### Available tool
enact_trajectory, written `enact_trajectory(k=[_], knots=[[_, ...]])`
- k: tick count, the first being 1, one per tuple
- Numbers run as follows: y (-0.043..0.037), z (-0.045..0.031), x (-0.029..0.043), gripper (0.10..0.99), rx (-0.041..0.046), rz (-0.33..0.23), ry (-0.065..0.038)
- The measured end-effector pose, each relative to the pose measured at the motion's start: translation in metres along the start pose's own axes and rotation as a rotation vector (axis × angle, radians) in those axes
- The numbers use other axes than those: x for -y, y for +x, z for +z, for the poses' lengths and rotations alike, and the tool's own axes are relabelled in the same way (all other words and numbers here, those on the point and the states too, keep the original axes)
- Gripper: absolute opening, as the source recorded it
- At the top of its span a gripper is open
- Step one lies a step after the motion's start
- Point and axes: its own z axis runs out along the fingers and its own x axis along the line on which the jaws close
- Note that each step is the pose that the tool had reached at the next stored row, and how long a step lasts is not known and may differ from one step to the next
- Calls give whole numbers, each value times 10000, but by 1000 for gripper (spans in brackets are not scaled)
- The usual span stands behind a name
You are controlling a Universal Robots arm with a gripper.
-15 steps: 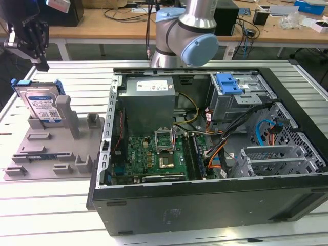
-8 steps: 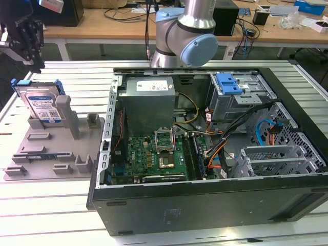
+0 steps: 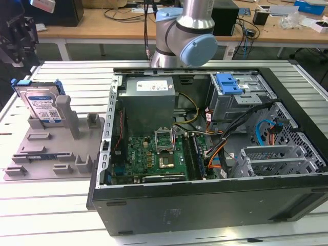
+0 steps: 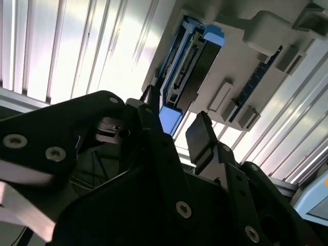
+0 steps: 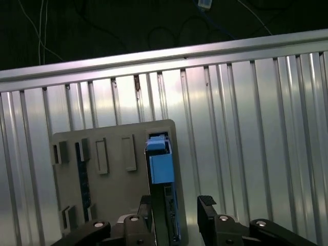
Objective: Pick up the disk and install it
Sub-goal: 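Pick up the disk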
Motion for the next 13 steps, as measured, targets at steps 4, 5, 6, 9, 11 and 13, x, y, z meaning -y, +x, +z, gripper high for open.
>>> enact_trajectory(k=[4, 5, 6, 9, 11, 13], knots=[[10, 2, -79, 482, 1, -102, 2], [13, 6, -107, 482, 1, -185, 3], [14, 9, -113, 482, 1, -302, 6], [14, 23, -117, 482, -1, -772, 14], [14, 33, -120, 482, -2, -1050, 19], [15, 44, -138, 482, -1, -1206, 23]])
